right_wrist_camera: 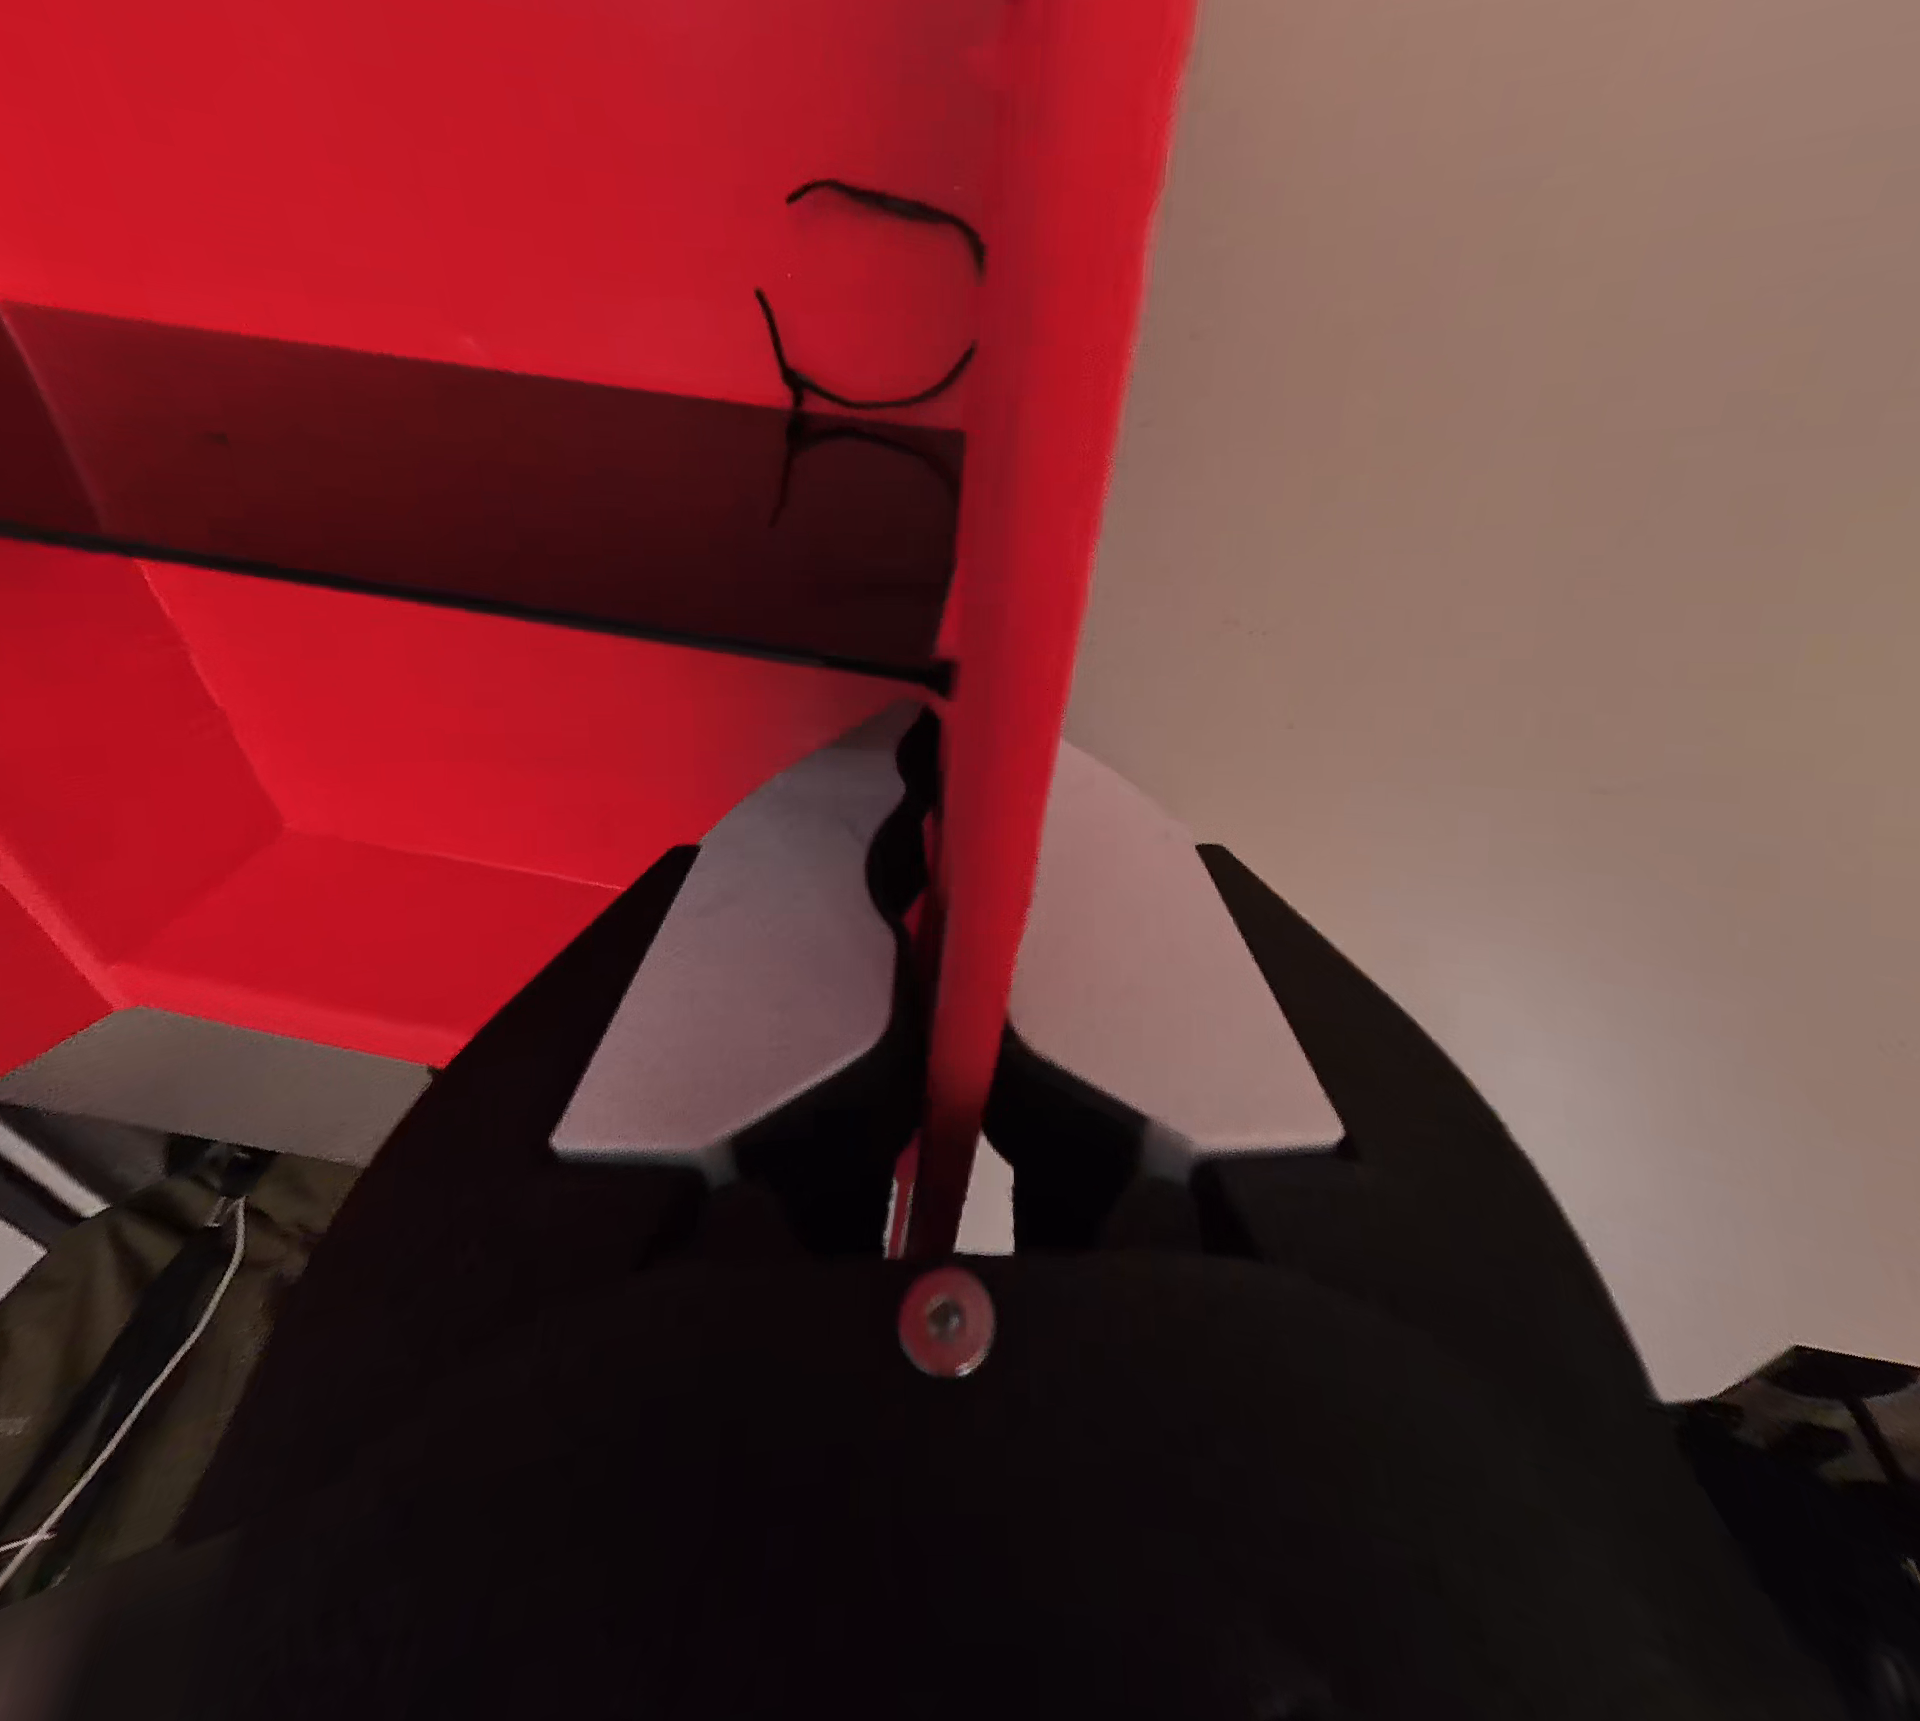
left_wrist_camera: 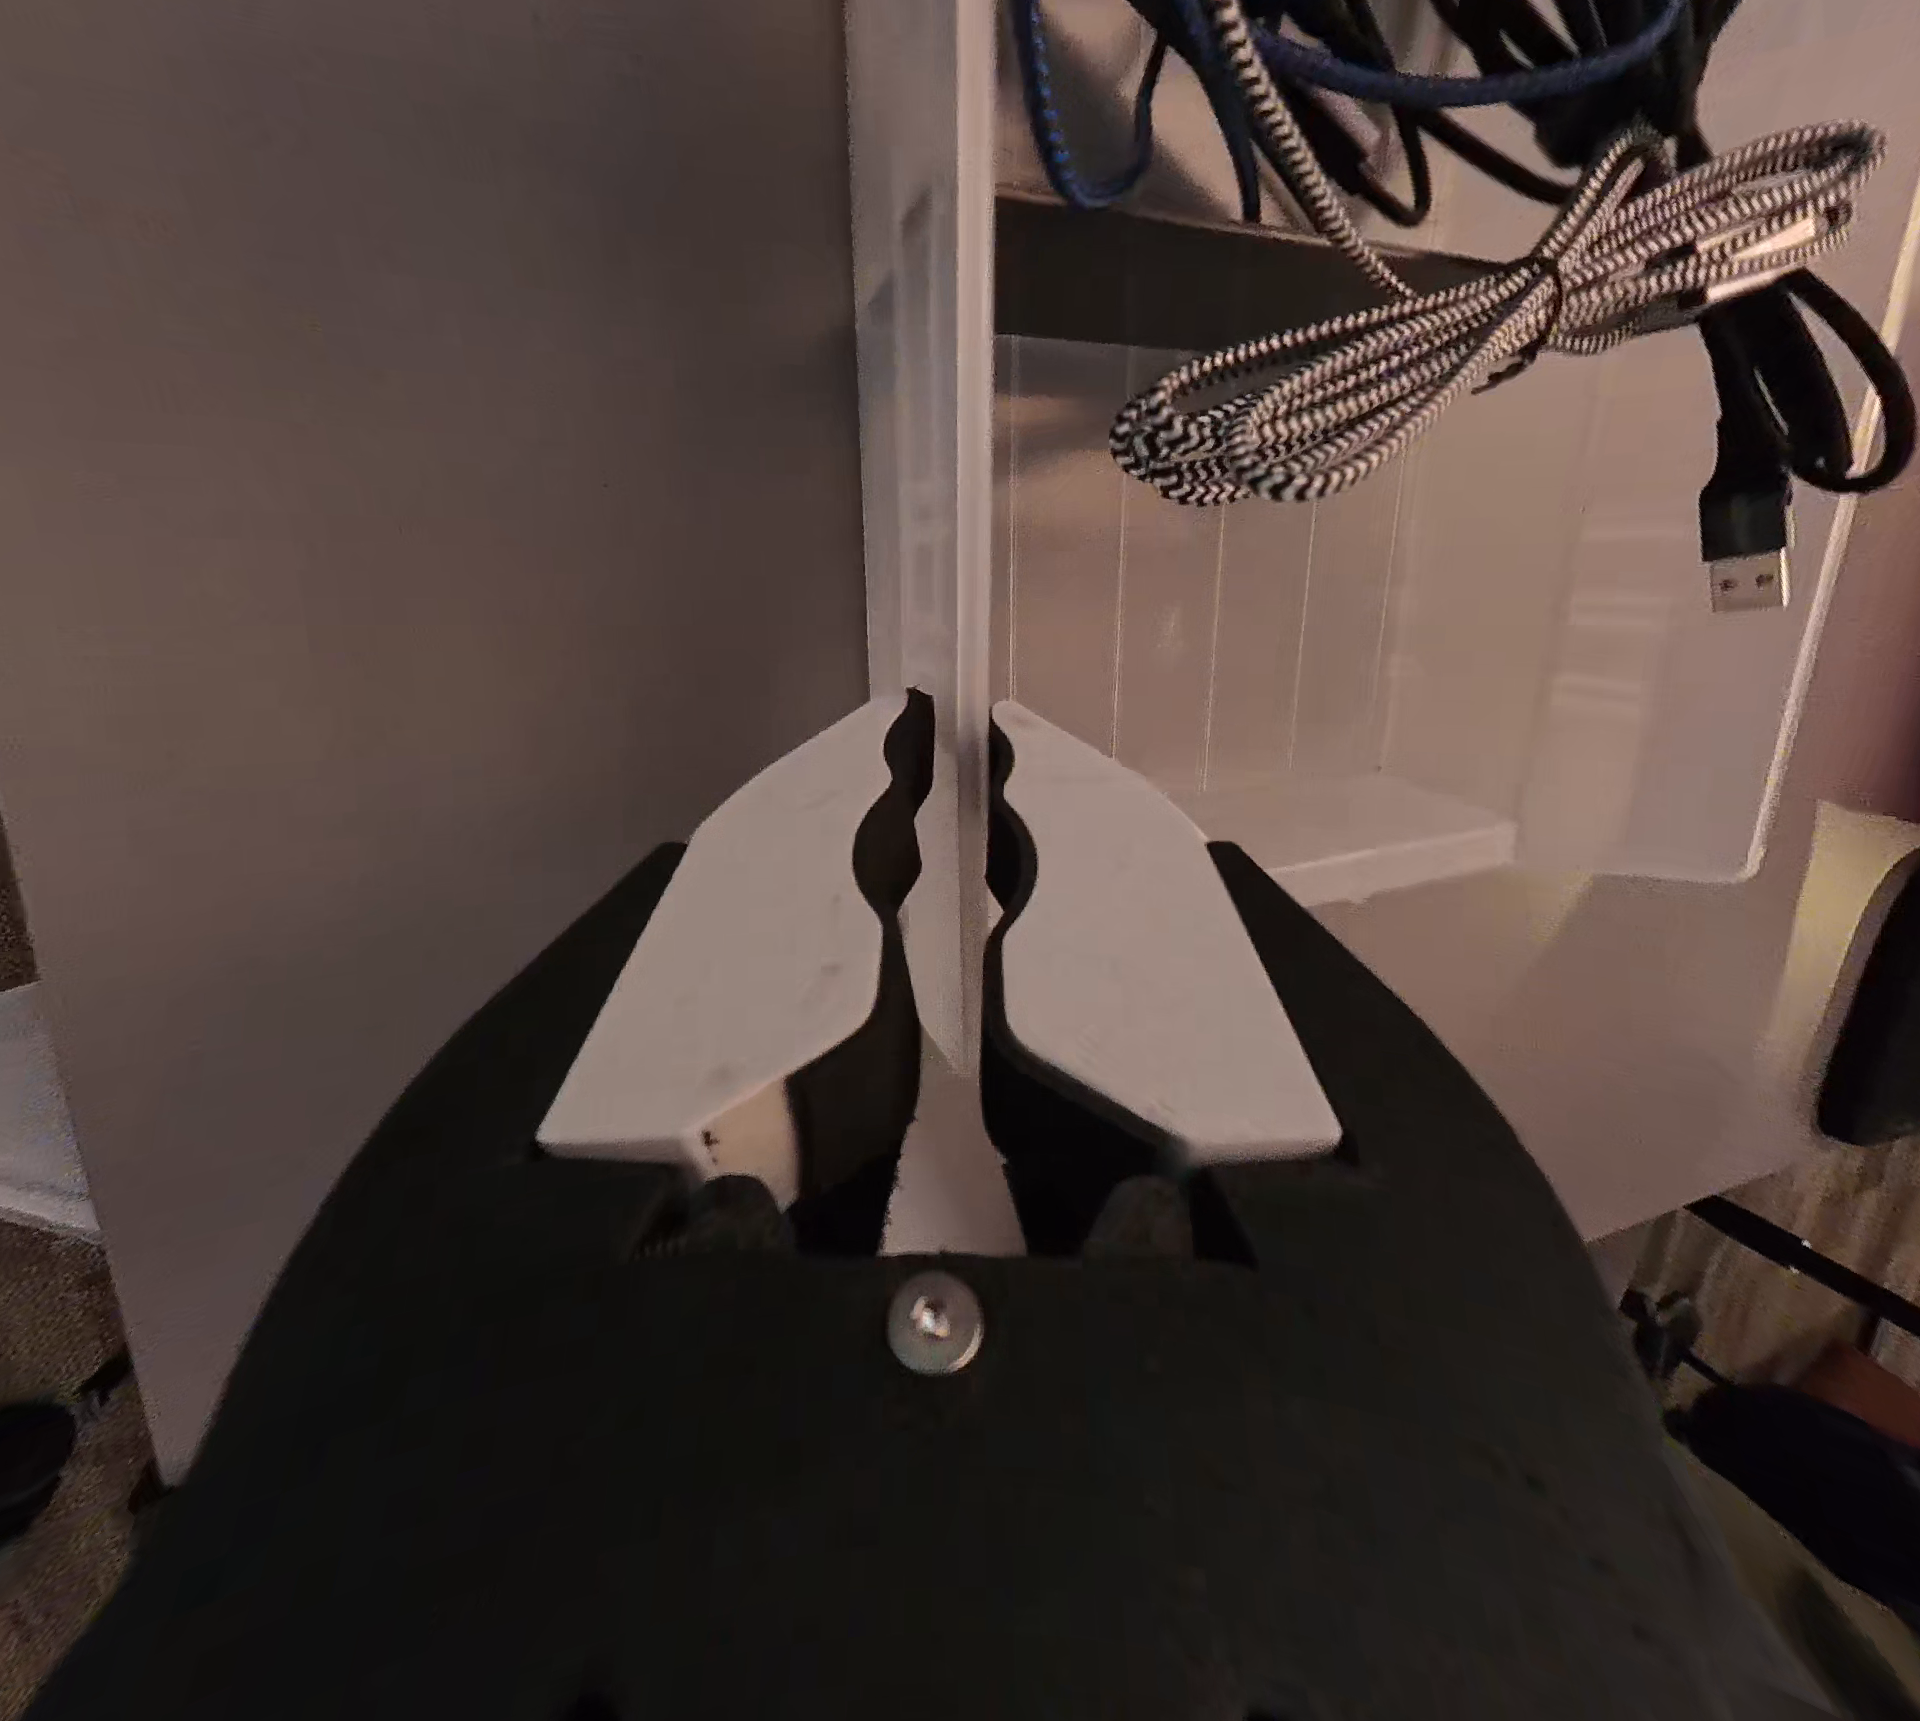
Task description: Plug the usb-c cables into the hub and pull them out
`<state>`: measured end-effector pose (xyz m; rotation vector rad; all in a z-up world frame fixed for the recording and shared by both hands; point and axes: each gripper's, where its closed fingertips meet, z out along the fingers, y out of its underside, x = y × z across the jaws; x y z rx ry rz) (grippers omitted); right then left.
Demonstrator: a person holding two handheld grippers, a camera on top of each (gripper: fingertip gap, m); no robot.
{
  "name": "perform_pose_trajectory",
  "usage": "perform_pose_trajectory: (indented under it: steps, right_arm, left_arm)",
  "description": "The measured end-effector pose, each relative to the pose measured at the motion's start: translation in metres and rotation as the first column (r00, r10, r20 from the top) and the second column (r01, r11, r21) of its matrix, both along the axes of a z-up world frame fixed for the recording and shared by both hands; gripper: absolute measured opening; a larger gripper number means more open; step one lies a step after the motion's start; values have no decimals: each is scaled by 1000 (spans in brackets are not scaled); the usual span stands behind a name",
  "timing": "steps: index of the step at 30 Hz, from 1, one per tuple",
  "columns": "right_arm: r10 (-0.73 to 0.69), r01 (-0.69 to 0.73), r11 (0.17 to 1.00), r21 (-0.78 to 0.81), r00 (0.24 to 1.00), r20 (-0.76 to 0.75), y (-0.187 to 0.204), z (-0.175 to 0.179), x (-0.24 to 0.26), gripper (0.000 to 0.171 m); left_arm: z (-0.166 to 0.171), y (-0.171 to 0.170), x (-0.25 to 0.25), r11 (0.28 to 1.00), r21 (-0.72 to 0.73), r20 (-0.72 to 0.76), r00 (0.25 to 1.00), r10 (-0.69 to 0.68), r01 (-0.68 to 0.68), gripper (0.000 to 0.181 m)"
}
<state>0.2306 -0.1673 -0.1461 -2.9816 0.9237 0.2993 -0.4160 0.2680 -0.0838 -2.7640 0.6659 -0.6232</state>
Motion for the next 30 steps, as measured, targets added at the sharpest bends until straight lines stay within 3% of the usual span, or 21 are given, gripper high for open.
perform_pose_trajectory:
  steps: [4, 11, 14, 19, 23, 30]
  right_arm:
    - [60, -60, 998, -13, 998, 27, 1, 1, 1, 5]
    - [33, -32, 999, -31, 999, 15, 6, 0, 8, 5]
    - [8, -6, 998, -57, 1000, 28, 6, 0, 7, 5]
    - [24, -24, 999, -38, 1000, 0, -1, 0, -6, 6]
    - [6, -6, 1000, 3, 1000, -24, -10, 0, -10, 6]
    - [13, -13, 999, -32, 1000, -1, -10, 0, -6, 6]
  left_arm:
    - [0, 6, -3, 1000, 31, -10, 1000, 3, -2, 6]
    - [-1, 6, -5, 949, 174, -264, 941, -213, 264, 4]
    - [-1, 1, 7, 936, 166, -210, 938, -275, 311, 6]
    - [-1, 0, 10, 920, 183, -217, 927, -305, 346, 6]
    - [-1, -4, 4, 931, 175, -133, 945, -300, 320, 6]
    - [-1, 5, -15, 949, 188, -165, 961, -223, 252, 3]
